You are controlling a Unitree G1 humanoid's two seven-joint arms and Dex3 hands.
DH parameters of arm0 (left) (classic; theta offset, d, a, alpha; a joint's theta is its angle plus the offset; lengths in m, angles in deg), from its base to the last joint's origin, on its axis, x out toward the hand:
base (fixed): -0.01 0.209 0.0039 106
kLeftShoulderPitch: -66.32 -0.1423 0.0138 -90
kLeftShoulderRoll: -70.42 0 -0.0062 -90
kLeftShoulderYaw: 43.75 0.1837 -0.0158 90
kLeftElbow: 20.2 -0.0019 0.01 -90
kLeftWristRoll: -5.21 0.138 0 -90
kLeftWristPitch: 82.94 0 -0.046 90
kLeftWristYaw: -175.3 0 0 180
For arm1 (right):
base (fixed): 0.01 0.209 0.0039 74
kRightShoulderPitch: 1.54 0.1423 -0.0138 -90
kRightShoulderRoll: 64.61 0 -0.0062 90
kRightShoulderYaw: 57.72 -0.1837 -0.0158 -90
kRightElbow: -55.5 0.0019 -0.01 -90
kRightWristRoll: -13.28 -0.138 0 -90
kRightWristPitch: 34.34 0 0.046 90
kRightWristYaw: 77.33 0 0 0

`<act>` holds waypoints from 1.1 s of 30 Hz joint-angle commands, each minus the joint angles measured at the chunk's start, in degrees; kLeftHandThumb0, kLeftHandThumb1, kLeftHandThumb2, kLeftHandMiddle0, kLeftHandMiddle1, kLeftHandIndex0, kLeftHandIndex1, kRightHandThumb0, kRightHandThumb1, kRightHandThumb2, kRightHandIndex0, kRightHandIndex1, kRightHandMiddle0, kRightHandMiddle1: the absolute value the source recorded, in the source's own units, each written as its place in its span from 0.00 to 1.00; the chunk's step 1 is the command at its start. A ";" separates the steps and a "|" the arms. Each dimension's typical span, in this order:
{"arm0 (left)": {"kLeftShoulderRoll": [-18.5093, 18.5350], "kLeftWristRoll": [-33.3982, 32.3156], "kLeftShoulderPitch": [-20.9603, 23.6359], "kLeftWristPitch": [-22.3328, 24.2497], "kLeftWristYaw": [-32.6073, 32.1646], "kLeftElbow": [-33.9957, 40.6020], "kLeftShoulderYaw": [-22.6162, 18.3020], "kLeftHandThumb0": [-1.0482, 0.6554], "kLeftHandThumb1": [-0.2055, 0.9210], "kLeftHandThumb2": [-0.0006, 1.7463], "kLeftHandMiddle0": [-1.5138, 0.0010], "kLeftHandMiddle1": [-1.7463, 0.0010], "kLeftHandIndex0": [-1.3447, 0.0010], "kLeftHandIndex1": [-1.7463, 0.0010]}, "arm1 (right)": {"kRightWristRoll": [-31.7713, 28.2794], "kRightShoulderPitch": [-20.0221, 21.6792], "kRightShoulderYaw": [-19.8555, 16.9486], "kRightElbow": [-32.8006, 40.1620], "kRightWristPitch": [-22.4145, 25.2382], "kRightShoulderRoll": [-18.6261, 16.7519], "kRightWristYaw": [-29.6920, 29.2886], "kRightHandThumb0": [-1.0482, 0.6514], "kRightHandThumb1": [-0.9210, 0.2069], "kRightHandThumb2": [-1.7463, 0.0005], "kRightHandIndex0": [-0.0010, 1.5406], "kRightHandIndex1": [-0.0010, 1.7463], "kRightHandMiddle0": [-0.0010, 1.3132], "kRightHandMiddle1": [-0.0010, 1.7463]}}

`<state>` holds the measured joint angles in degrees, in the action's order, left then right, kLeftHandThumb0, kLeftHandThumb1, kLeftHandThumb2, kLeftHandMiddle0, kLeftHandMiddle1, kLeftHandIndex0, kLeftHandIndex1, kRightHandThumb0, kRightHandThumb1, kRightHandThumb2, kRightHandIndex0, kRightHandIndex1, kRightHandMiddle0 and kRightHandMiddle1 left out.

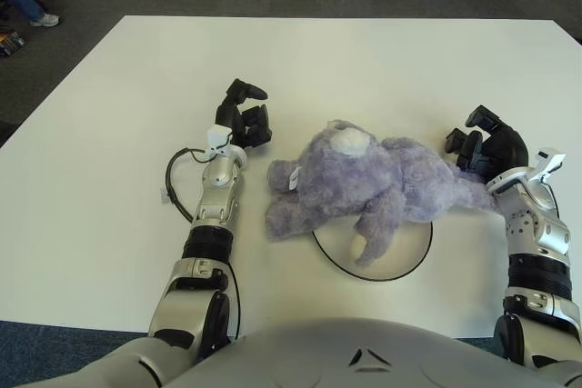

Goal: Put the doll into the plate.

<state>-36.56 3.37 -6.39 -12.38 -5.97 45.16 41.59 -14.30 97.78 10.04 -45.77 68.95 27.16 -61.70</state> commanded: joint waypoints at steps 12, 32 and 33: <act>-0.05 -0.67 -4.05 0.94 0.83 -0.96 -0.38 0.36 0.58 0.66 0.24 0.00 0.63 0.00 | 0.83 -1.92 0.37 -1.56 0.79 -1.17 -0.63 0.30 0.64 0.16 0.86 1.00 0.55 1.00; -0.11 -1.12 -4.05 1.51 1.23 -0.53 -0.63 0.36 0.58 0.66 0.24 0.00 0.62 0.00 | 0.86 -1.73 0.19 -2.04 -0.34 -1.55 -1.77 0.31 0.64 0.17 0.87 1.00 0.54 1.00; -0.10 -1.14 -4.05 1.49 1.24 -0.56 -0.63 0.36 0.58 0.66 0.25 0.00 0.62 0.00 | 0.81 -1.71 0.17 -2.09 -0.35 -1.54 -1.74 0.31 0.64 0.17 0.87 1.00 0.54 1.00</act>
<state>-36.62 2.84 -6.93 -11.12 -5.16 46.34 41.26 -14.17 97.65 10.12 -45.87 67.23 26.66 -62.90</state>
